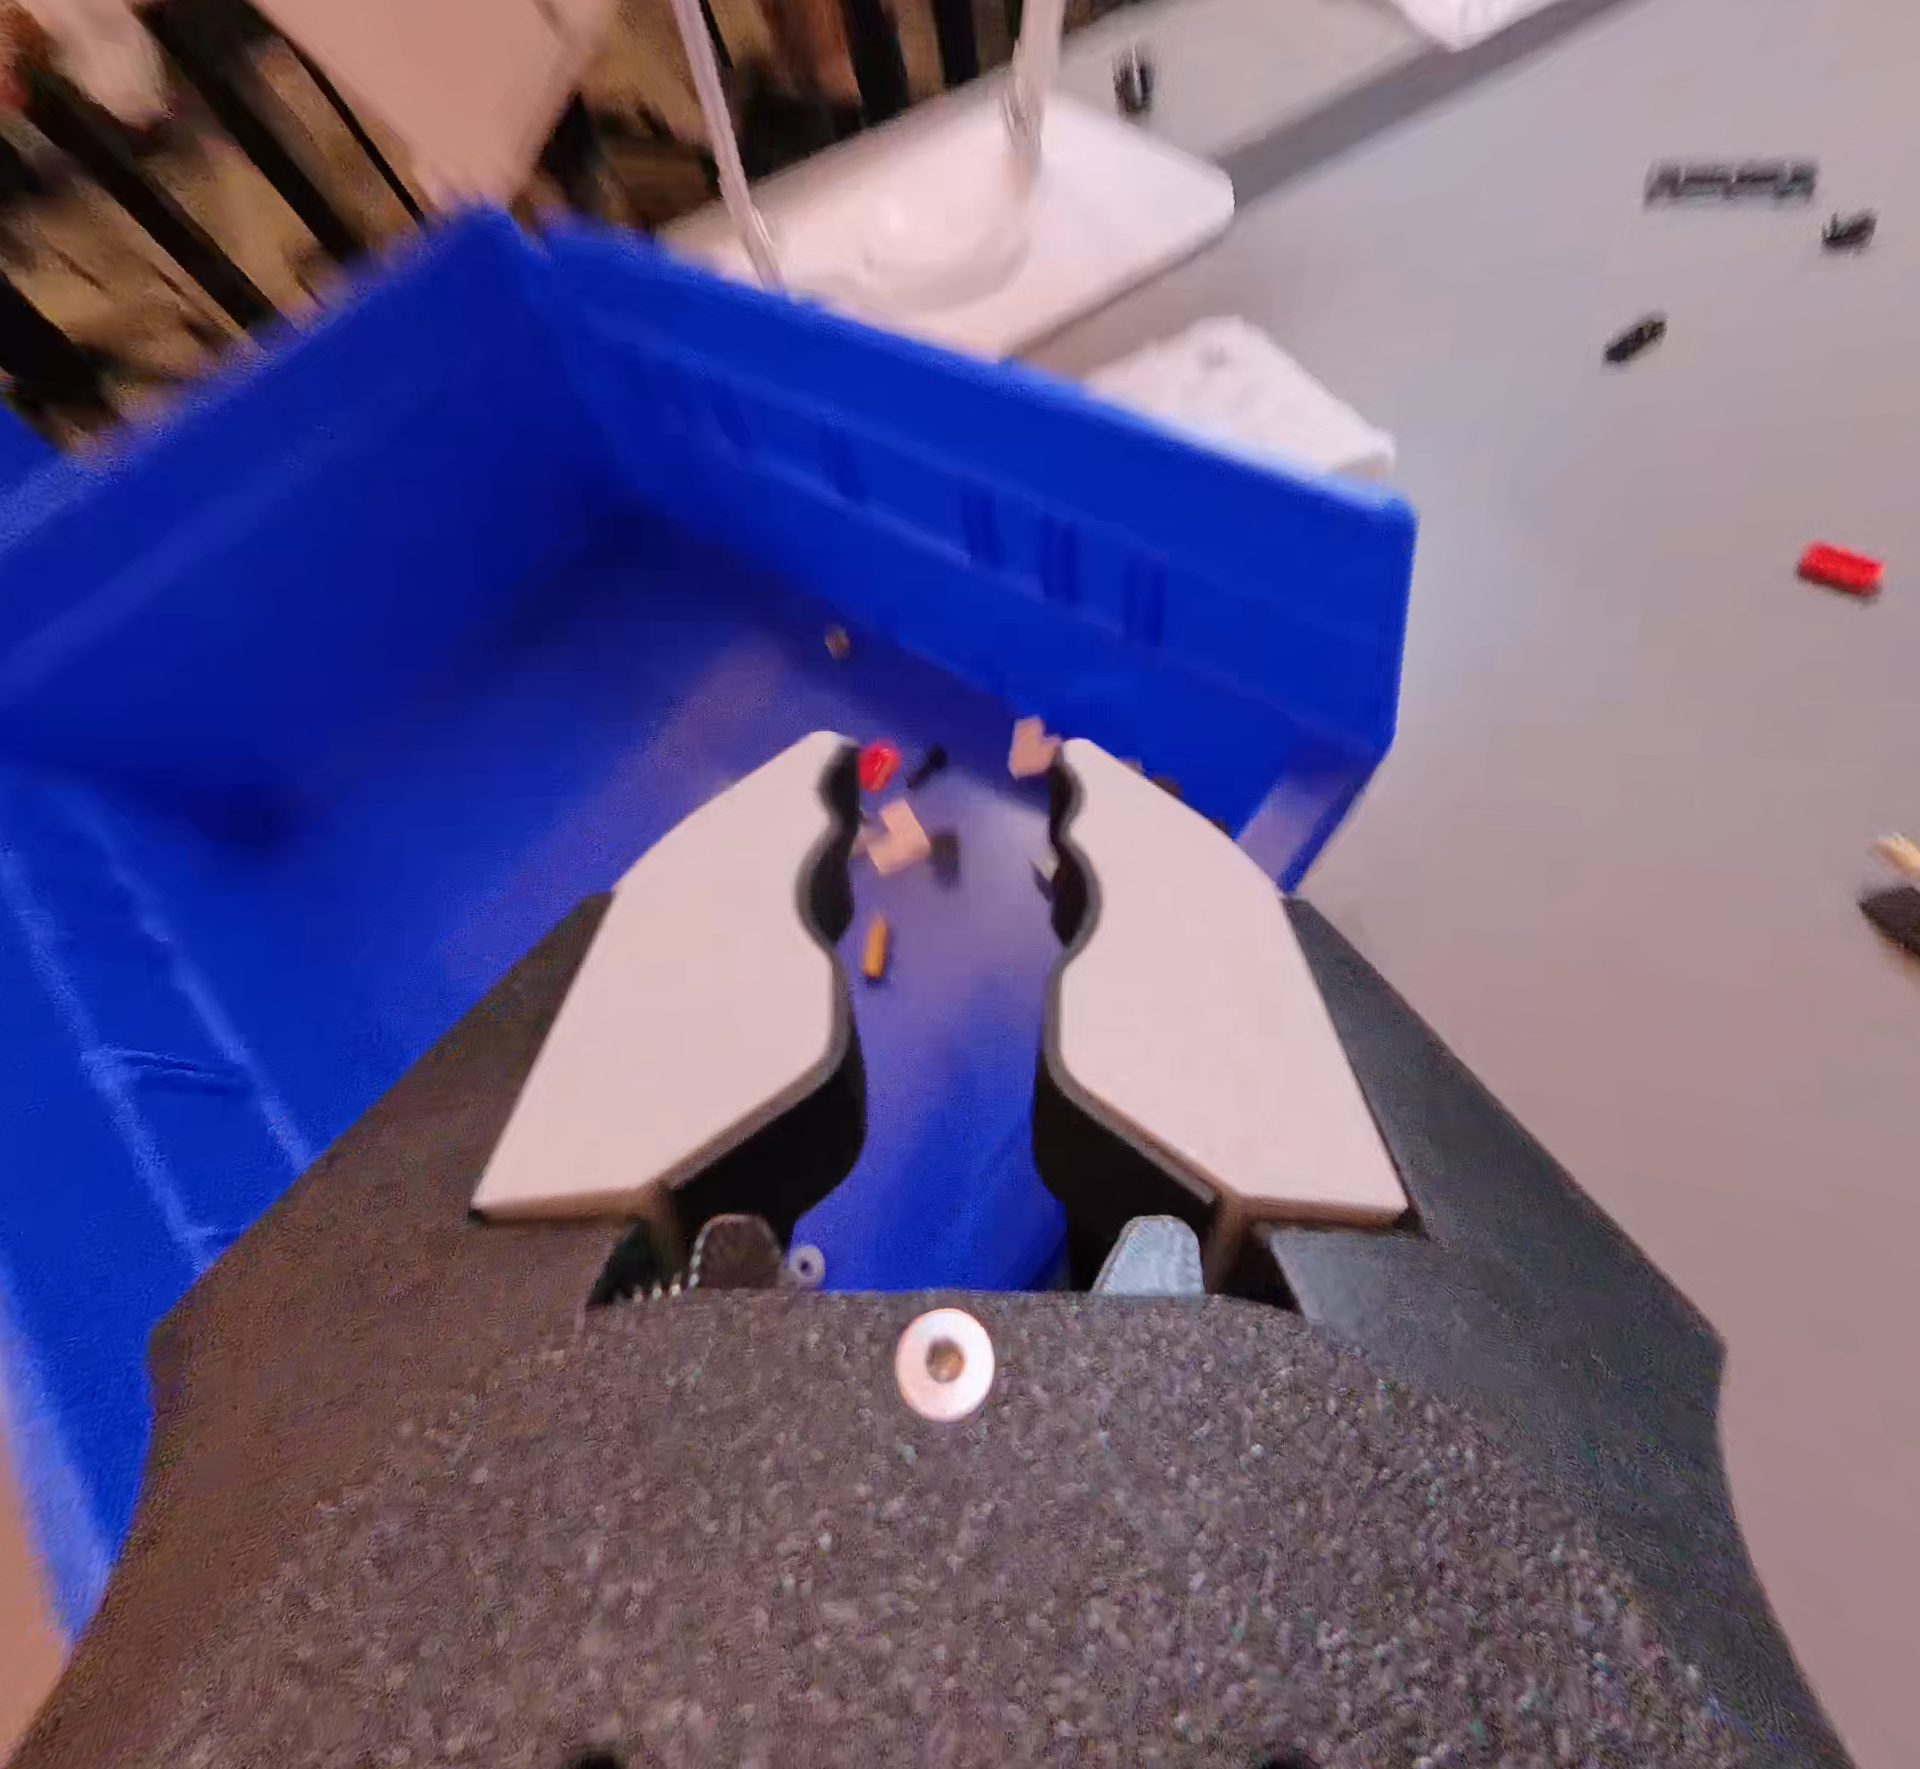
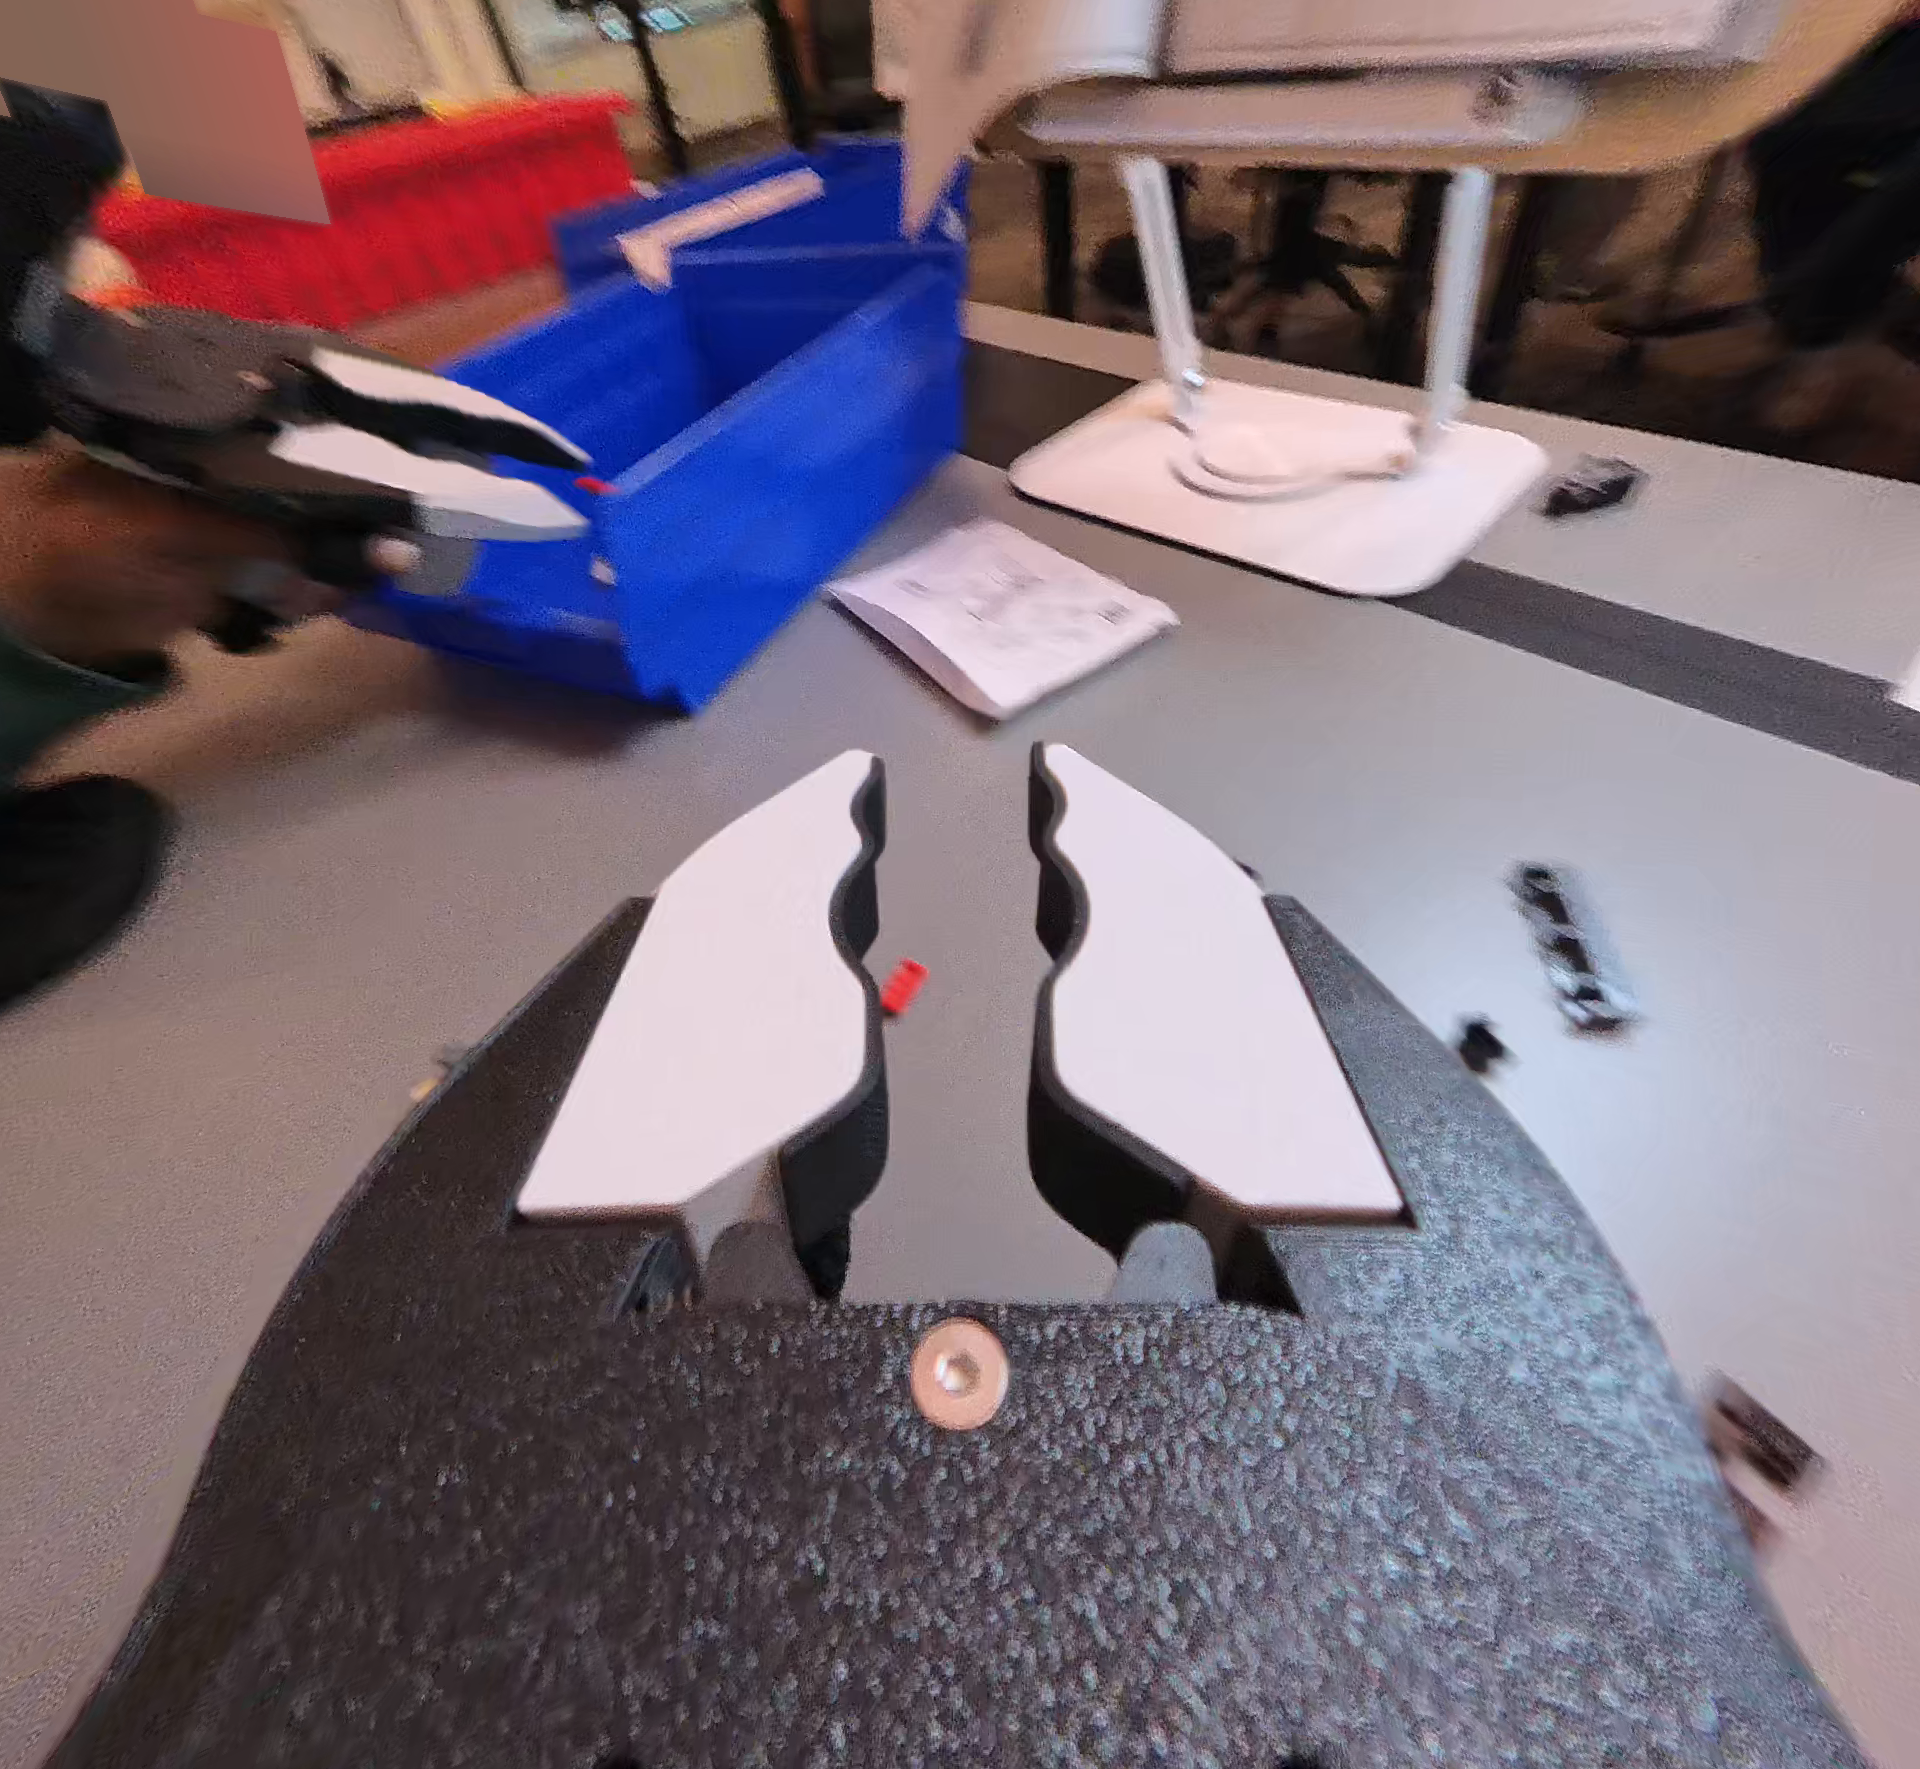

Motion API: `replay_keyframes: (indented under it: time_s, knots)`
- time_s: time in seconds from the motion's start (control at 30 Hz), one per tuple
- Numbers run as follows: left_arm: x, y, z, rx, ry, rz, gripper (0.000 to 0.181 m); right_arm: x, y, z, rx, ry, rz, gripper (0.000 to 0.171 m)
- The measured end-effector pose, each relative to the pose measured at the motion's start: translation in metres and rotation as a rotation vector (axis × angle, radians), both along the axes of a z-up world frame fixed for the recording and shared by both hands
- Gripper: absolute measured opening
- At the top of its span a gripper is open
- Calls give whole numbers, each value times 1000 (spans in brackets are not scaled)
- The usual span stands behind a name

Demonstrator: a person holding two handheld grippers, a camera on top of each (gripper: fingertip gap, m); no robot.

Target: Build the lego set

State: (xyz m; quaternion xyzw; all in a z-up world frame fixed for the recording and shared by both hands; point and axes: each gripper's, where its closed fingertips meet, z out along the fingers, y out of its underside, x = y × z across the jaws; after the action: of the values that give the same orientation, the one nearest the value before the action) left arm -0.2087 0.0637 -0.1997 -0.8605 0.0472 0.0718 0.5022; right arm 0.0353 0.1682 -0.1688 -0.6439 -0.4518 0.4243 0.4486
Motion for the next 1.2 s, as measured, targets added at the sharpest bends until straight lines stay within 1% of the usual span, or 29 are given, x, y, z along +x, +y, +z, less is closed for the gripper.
replay_keyframes:
  time_s: [0.03, 0.1, 0.17, 0.23, 0.3, 0.37, 0.5, 0.57, 0.63, 0.7, 0.73, 0.83, 0.87, 0.9, 1.0, 1.1, 1.2]
  knots:
    - [2, -2, -9, -52, -48, -12, 43, 5, 7, -8, 3, -33, -22, 26]
    - [10, -4, -18, -93, -94, -56, 55, 8, 10, -21, -37, -63, -19, 25]
    - [18, -4, -17, -78, -69, -94, 59, 0, -2, -37, -84, -126, 49, 25]
    - [27, -3, -10, -32, -14, -146, 64, -9, -15, -59, -65, -252, 104, 26]
    - [40, -2, -3, 15, 37, -208, 64, -17, -27, -81, -38, -390, 136, 26]
    - [58, -3, 3, 74, 76, -279, 60, -23, -34, -98, -43, -501, 146, 26]
    - [100, -10, 13, 184, 126, -441, 48, -26, -27, -107, 70, -638, 82, 10]
    - [119, -13, 11, 208, 151, -507, 44, -26, -26, -109, 72, -681, 64, 8]
    - [132, -15, 8, 226, 186, -555, 43, -26, -27, -109, 68, -685, 70, 8]
    - [144, -17, 6, 240, 188, -598, 42, -31, -34, -104, 63, -608, 115, 8]
    - [149, -19, 5, 249, 189, -615, 42, -39, -49, -94, -21, -506, 188, 7]
    - [165, -23, 8, 291, 243, -664, 42, -60, -104, -33, -379, -111, 465, 7]
    - [170, -24, 10, 313, 258, -676, 41, -62, -117, -16, -486, -13, 532, 7]
    - [175, -26, 15, 341, 265, -682, 39, -63, -127, -6, -565, 42, 583, 7]
    - [185, -30, 30, 413, 260, -684, 29, -66, -146, 1, -660, 96, 653, 7]
    - [191, -34, 35, 444, 274, -694, 18, -67, -153, 8, -753, 151, 687, 7]
    - [192, -35, 38, 460, 281, -693, 16, -65, -154, 13, -816, 185, 711, 7]
